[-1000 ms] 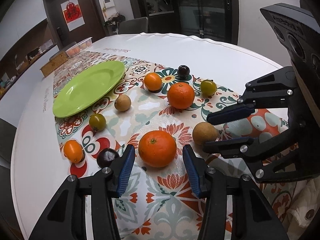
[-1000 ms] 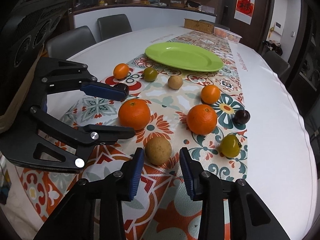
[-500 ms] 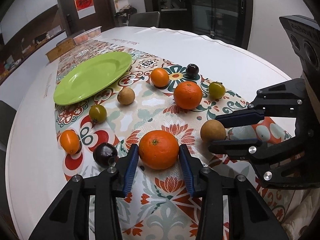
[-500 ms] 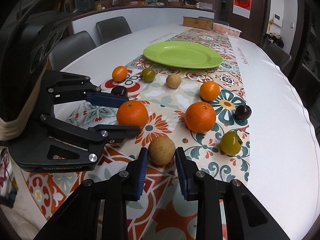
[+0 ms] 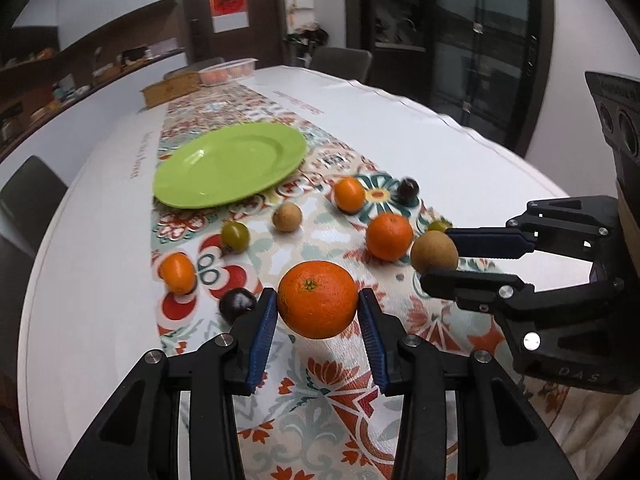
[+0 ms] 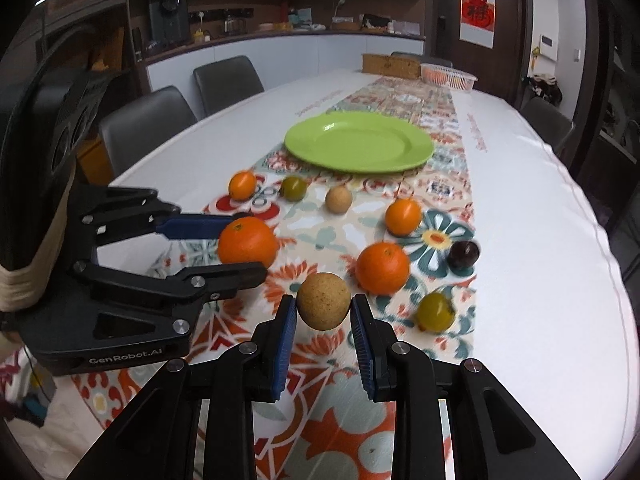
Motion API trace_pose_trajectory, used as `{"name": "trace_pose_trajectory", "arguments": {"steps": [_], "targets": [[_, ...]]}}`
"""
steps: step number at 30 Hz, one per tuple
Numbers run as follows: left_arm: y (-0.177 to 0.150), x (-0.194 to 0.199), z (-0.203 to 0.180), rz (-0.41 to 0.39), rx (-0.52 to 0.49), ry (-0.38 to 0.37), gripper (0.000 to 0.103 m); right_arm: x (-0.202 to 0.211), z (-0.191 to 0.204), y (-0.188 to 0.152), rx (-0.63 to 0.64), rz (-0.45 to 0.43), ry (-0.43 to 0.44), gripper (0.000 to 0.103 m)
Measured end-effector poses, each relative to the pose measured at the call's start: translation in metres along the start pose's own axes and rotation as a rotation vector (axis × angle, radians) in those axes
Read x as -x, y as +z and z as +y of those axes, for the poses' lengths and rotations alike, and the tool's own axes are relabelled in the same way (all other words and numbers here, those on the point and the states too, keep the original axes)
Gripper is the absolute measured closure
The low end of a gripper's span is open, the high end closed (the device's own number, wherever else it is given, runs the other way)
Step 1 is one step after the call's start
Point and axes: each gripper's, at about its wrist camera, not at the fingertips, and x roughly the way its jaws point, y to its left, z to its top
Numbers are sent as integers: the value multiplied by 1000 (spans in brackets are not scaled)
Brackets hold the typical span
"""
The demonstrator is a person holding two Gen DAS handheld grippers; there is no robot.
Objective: Organize fruits
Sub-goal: 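Close the left tool on the mandarin while the right tool grasps the tan fruit, lift, then carry the mandarin with the left tool onto the green plate while the right tool places the tan fruit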
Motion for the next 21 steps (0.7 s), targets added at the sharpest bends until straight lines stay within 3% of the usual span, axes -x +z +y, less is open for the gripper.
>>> {"name": "trace_pose_trajectory", "arguments": {"steps": [14, 21], "targets": [[41, 11, 17, -85, 66, 121, 62, -5, -14, 50, 12, -66, 35, 74], [68, -2, 36, -91, 109, 127, 62, -20, -28, 88, 19, -73, 26, 74]]}}
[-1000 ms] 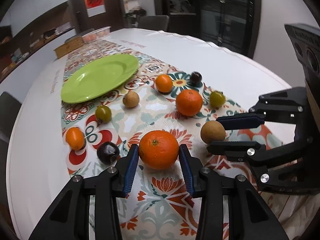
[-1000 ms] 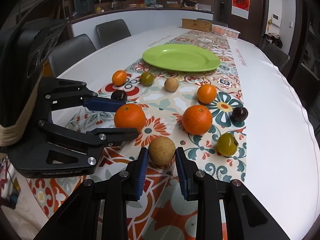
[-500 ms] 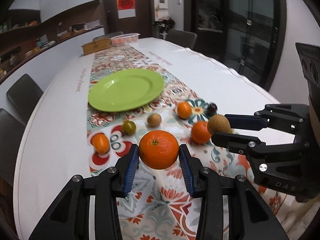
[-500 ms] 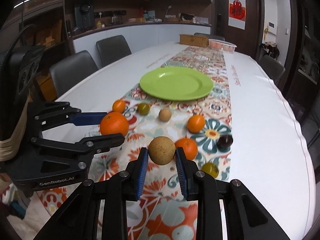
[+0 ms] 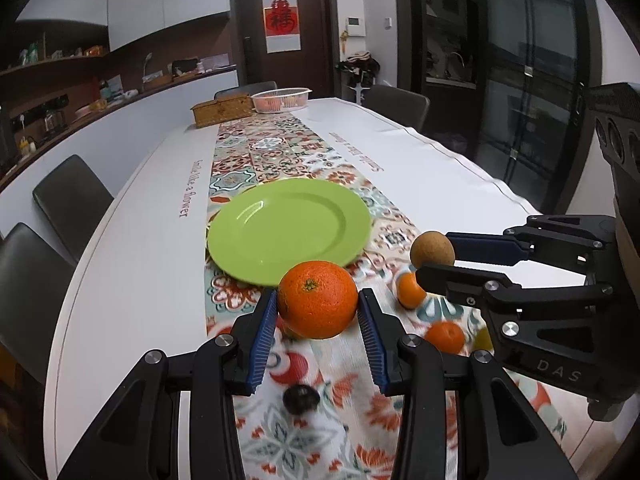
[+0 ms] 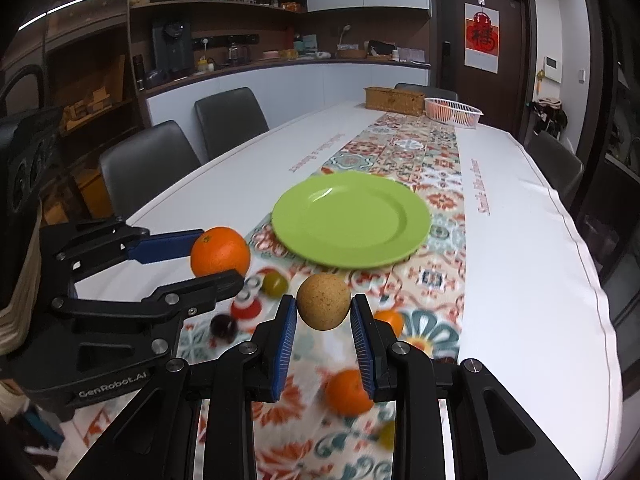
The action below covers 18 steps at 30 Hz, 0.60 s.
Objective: Organize fruits
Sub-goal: 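Carry the mandarin with the left tool onto the green plate while the right tool places the tan fruit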
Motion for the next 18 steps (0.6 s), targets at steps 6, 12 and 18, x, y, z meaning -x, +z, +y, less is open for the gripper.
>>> {"name": "trace_pose_trajectory", "arguments": {"steps": [6, 12, 18], "targets": [[23, -24, 16, 21, 23, 6, 62, -22, -15, 30, 7, 23, -8, 74], [39, -54, 30, 64, 32, 16, 62, -61, -26, 54, 7, 92, -7, 74], [45, -87, 45, 143, 65, -14, 62, -106, -43, 63, -46, 196, 26, 74]]}}
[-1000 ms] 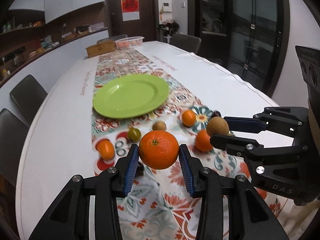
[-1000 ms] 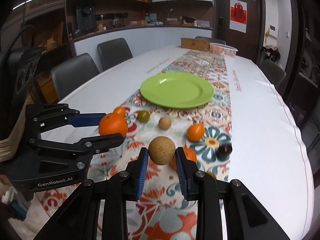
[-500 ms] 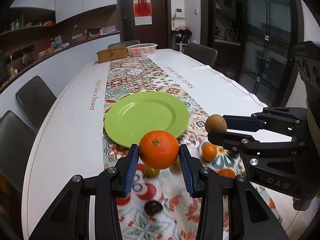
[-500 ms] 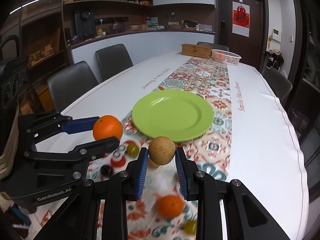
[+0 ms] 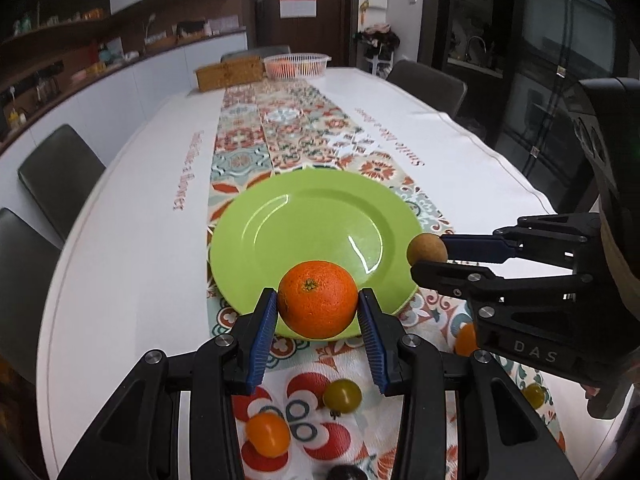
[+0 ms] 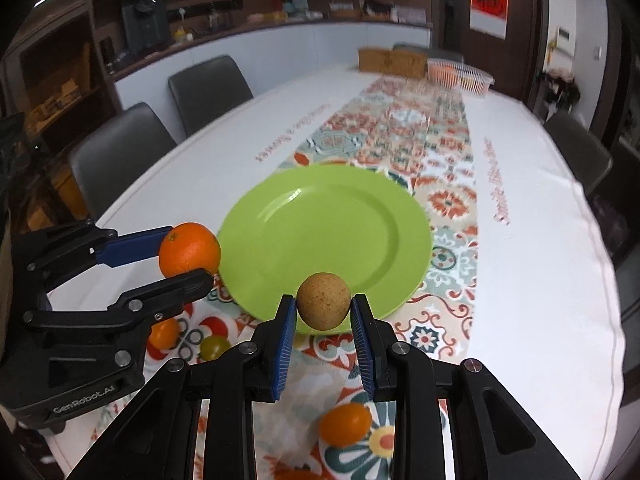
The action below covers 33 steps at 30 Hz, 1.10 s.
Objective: Organize fruits
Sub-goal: 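Carry the mandarin with the left tool onto the green plate while the right tool places the tan fruit, then withdraw both open tools from the plate toward the remaining fruits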
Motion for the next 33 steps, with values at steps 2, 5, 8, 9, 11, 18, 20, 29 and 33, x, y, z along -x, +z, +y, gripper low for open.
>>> {"name": "trace_pose_trajectory", "arguments": {"steps": [2, 5, 8, 9, 11, 18, 20, 29, 33], "targets": [[4, -11, 4, 27, 13, -9, 62, -11, -3, 3, -2, 26, 3, 74], [11, -26, 10, 71, 34, -26, 62, -29, -7, 11, -11, 72, 4, 74], [14, -38, 15, 103, 54, -34, 62, -44, -12, 15, -33, 116, 16, 74], [15, -43, 16, 114, 57, -35, 62, -49, -14, 16, -42, 130, 16, 74], [16, -50, 18, 134, 63, -32, 62, -55, -17, 17, -53, 147, 24, 74], [18, -58, 22, 145, 64, -19, 62, -64, -22, 20, -56, 160, 12, 74], [18, -58, 22, 148, 66, -12, 62, -63, -21, 21, -53, 154, 9, 74], [11, -32, 26, 101, 86, 30, 55, -39, -26, 16, -57, 109, -14, 70], [7, -4, 17, 49, 66, 52, 47, -12, -19, 9, -31, 49, -38, 70]]}}
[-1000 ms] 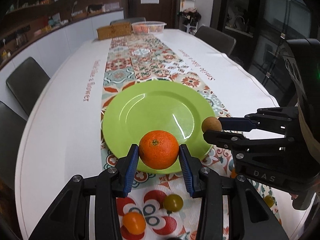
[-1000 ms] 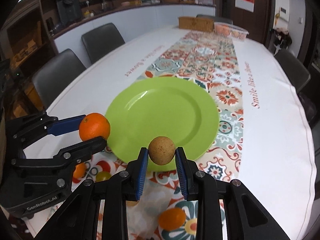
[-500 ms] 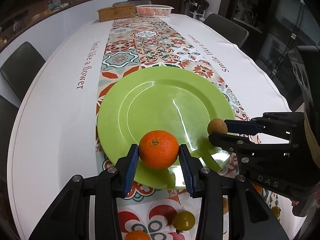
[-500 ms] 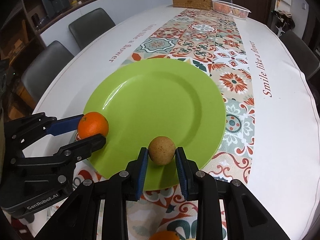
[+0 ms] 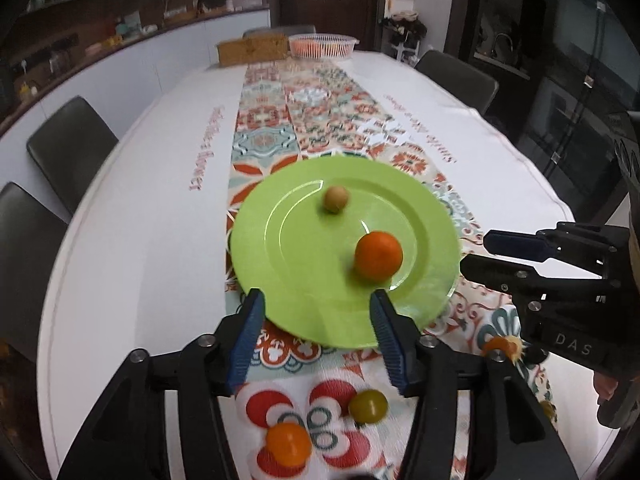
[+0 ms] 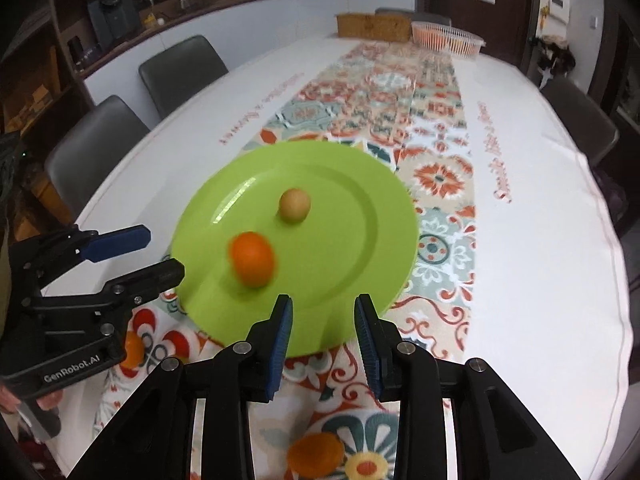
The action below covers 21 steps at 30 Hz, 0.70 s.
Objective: Organize fruits
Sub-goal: 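Withdraw both open tools from the plate toward the remaining fruits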
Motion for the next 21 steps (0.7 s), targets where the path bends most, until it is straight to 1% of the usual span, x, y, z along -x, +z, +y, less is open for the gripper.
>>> {"name": "trace_pose_trajectory", "arguments": {"steps": [2, 4, 8, 10, 12, 15, 17, 19, 21], "targets": [[-5, 16, -5, -31, -8, 0, 44, 15, 5, -5, 14, -35, -4, 68], [-10, 31, -12, -61, -17, 4, 41, 34, 9, -12, 25, -81, -8, 60], [-23, 62, -24, -126, -41, 7, 39, 66, 15, -26, 55, -149, -29, 58], [-29, 74, -31, -145, -49, 2, 38, 85, 17, -37, 62, -189, -43, 51], [-36, 86, -40, -167, -62, -5, 38, 101, 18, -48, 61, -224, -54, 46], [-48, 100, -53, -194, -81, -16, 36, 119, 18, -62, 61, -249, -61, 45], [-56, 108, -62, -216, -100, -26, 33, 128, 18, -71, 58, -261, -65, 44], [-64, 115, -71, -242, -117, -29, 30, 137, 16, -82, 55, -274, -76, 40], [-71, 121, -79, -264, -136, -33, 27, 145, 15, -94, 48, -288, -93, 40]]}}
